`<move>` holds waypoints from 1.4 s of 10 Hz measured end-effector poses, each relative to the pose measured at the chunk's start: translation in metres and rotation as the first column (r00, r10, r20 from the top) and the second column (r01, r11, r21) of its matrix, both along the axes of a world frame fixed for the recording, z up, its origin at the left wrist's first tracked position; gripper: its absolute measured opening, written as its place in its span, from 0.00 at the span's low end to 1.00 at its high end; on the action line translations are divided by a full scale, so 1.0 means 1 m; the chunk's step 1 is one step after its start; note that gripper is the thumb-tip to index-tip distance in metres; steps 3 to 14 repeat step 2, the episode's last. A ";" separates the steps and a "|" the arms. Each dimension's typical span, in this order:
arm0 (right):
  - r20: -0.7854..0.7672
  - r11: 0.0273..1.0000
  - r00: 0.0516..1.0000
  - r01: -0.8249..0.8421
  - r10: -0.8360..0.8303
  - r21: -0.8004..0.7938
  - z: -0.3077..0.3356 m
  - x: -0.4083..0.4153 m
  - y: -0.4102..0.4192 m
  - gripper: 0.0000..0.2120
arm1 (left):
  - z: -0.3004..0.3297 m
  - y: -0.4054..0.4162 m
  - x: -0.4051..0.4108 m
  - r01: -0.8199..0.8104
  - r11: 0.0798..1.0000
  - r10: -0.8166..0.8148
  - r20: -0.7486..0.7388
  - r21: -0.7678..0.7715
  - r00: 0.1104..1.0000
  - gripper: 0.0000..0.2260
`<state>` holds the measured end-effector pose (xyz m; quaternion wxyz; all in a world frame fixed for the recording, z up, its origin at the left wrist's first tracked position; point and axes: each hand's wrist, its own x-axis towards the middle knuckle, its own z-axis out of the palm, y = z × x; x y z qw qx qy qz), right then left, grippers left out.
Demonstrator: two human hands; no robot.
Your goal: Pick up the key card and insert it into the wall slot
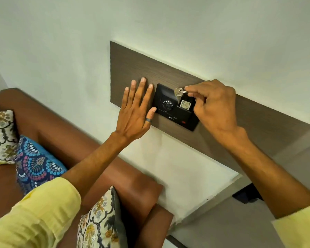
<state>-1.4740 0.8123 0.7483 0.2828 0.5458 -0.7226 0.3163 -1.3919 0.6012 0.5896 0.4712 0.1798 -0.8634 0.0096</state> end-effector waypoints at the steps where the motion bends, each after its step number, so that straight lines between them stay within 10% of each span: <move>1: -0.012 0.997 1.000 -0.009 0.010 0.074 0.010 -0.004 0.002 0.17 | 0.006 0.001 0.003 0.009 1.000 -0.009 0.003 0.009 1.000 0.31; 2: -0.223 0.996 0.974 0.054 -0.036 0.074 0.002 -0.001 0.010 0.22 | 0.013 -0.001 0.005 -0.012 1.000 0.011 -0.048 -0.022 0.999 0.31; 14: -0.223 0.996 0.974 0.054 -0.036 0.074 0.002 -0.001 0.010 0.22 | 0.013 -0.001 0.005 -0.012 1.000 0.011 -0.048 -0.022 0.999 0.31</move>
